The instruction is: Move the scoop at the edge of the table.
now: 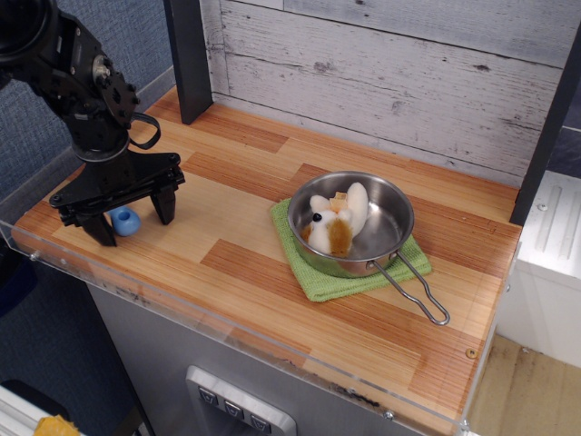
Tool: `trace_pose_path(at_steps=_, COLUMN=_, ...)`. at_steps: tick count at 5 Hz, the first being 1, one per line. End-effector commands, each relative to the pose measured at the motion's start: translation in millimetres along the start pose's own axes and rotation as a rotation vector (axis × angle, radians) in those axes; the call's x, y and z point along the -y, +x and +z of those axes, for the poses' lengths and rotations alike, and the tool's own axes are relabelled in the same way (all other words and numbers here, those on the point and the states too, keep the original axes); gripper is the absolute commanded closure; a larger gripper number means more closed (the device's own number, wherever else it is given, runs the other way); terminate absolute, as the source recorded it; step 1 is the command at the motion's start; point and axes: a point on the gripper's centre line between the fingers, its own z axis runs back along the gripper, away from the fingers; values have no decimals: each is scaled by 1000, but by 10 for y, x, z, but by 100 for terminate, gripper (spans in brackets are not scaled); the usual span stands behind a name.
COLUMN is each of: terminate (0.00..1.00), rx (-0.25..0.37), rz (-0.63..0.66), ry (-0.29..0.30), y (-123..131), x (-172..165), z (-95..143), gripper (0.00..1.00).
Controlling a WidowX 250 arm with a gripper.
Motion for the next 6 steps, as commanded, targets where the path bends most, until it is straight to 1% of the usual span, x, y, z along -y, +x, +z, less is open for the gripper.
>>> trace_pose_path(at_steps=1, terminate=0, rx=63, rz=-2, ry=-55, y=56, x=3, z=231, gripper=0)
trace_pose_path(at_steps=2, terminate=0, rx=102, rz=-65, ry=-49, y=206, x=133, z=542, gripper=0)
trace_pose_path(at_steps=3, terminate=0, rx=114, rz=-96, ry=-88, y=338, x=323, z=904, gripper=0)
trace_pose_path(at_steps=4, terminate=0, rx=149, rz=-119, ry=-113, y=387, x=509, z=1222, gripper=0)
trace_pose_path(at_steps=5, terminate=0, rx=172, rz=-141, ry=-137, y=409, x=673, z=1467, gripper=0)
trace_pose_path(at_steps=6, terminate=0, rx=172, rz=-141, ry=-137, y=409, x=673, z=1467, gripper=0)
